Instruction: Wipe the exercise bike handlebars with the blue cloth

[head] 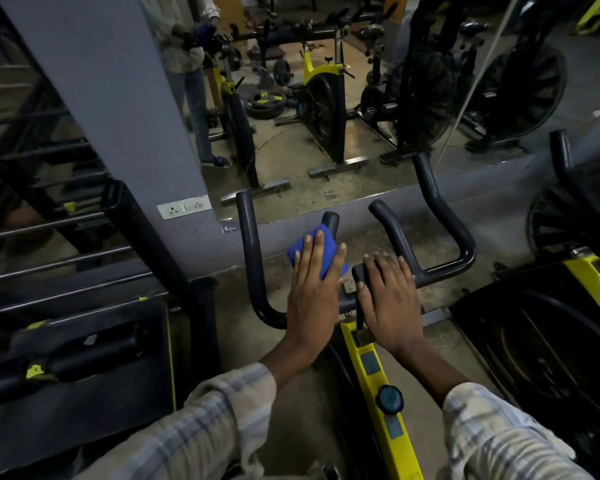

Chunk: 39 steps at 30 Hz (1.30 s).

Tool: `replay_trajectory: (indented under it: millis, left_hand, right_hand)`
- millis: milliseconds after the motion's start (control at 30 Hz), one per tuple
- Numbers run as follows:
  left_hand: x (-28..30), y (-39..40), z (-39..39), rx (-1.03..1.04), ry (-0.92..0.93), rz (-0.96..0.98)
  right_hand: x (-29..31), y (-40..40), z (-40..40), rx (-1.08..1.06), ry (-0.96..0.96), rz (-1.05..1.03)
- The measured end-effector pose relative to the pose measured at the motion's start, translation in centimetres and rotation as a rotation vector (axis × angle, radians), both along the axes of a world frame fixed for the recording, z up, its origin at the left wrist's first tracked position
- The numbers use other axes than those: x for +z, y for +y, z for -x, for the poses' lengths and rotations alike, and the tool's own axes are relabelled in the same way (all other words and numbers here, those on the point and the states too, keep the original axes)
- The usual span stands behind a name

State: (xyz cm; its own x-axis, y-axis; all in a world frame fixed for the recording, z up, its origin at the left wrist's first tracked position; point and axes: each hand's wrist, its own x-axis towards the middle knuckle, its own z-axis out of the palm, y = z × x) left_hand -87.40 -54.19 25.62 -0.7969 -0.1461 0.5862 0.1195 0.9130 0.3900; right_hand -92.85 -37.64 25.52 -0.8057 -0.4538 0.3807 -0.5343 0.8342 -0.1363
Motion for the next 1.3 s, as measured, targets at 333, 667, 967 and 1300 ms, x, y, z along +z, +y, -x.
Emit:
replay_trajectory:
  millis: [333,667,967,1300]
  left_hand:
    - [3.0,0.4,4.7,0.117,0.012,-0.365]
    - [4.9,-1.7,5.9,0.032,-0.044,0.120]
    - [5.2,-3.4,5.9,-0.100,-0.050,0.081]
    - [7.0,-7.2,7.8,-0.358,-0.098,0.338]
  right_hand:
    - [0.3,0.0,-0.1,0.009,-0.004,0.024]
    - [0.3,-0.2,-0.3,0.004,-0.005,0.041]
    - [0.4,-1.0,-0.5,-0.046,-0.024,0.063]
    - [0.9,-2.3,-1.2,-0.129,-0.084,0.058]
